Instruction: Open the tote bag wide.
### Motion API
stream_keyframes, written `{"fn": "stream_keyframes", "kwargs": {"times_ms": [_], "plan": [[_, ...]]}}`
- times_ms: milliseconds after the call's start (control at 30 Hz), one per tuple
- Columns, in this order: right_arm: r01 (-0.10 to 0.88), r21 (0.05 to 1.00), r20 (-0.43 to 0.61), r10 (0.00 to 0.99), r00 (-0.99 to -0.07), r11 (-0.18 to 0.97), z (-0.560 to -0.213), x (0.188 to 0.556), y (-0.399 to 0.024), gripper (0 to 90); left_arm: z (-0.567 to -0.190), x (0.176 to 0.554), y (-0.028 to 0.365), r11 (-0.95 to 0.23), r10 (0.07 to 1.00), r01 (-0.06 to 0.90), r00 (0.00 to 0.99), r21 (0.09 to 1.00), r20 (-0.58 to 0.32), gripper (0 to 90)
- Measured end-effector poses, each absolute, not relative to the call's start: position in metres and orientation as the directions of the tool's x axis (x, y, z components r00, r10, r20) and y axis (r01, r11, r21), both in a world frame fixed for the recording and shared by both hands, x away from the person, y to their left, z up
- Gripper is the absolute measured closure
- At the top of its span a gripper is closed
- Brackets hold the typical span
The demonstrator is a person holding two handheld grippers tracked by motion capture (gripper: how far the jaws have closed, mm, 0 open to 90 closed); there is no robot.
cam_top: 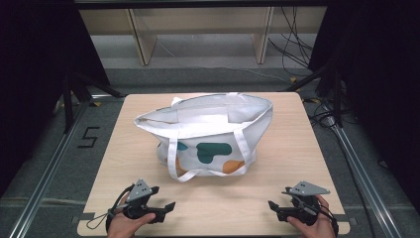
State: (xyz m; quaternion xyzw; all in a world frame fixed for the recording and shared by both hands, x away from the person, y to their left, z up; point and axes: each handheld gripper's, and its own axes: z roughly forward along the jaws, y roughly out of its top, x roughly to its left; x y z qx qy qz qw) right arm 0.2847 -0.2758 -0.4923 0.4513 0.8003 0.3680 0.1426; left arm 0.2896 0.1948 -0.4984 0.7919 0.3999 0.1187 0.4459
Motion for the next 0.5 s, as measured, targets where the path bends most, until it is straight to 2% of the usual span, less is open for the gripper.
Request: {"fn": "stream_keyframes", "kwargs": {"times_ms": [100,133,200,333,500], "plan": [[0.612,0.722,0.101,0.827,-0.554,0.322,-0.4936,0.2853,-0.2761,16.3,-0.4986,0.29,0.1949,-0.282,0.741,0.522,0.652,0.805,-0.162,17.3],[0.589,0.725,0.074,0.81,-0.582,0.357,-0.4938,0.288,-0.2791,15.5,-0.4988,0.2902,0.1949,-0.283,0.741,0.52,0.652,0.806,-0.16,17.3],[0.615,0.717,0.098,0.827,-0.554,0.327,-0.4936,0.286,-0.2778,15.7,-0.4992,0.2904,0.1949,-0.285,0.741,0.518,0.653,0.807,-0.158,17.3],[0.603,0.723,0.089,0.82,-0.565,0.337,-0.4943,0.2869,-0.2779,16.0,-0.4991,0.2907,0.1948,-0.292,0.741,0.526,0.652,0.799,-0.158,17.0],[0.579,0.732,0.071,0.805,-0.589,0.359,-0.493,0.2893,-0.2799,20.9,-0.4992,0.2904,0.1937,-0.28,0.74,0.532,0.65,0.799,-0.173,17.3]]}}
